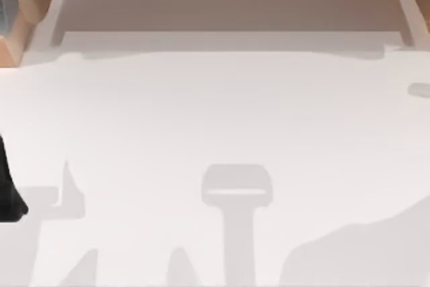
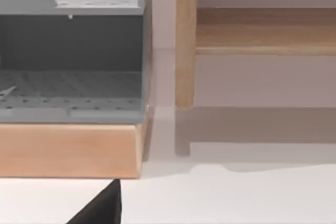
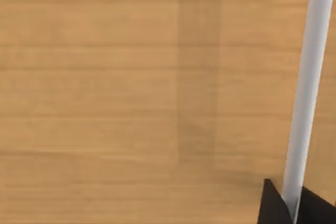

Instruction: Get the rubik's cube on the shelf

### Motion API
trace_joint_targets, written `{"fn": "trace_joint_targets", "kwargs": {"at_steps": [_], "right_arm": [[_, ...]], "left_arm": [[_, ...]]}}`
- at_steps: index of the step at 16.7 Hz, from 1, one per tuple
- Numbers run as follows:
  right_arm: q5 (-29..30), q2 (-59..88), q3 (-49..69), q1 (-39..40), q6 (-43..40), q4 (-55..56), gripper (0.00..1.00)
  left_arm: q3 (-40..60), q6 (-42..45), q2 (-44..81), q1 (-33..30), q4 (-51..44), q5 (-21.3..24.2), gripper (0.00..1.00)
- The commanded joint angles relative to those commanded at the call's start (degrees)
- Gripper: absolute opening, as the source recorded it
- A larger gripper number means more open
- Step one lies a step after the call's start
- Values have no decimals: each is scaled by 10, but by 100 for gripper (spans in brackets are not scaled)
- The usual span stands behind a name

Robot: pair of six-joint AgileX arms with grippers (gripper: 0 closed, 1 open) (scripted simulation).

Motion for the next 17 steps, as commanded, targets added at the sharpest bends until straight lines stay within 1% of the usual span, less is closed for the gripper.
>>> {"fn": "trace_joint_targets", "kwargs": {"at_steps": [6,13,17], "right_arm": [[-2,-5,-10,-5,1,5,0],[-34,-62,-144,-35,3,77,0],[-38,-70,-160,-40,2,88,0]], "left_arm": [[0,0,0,0,0,0,100],[0,0,0,0,0,0,100],[0,0,0,0,0,0,100]]}}
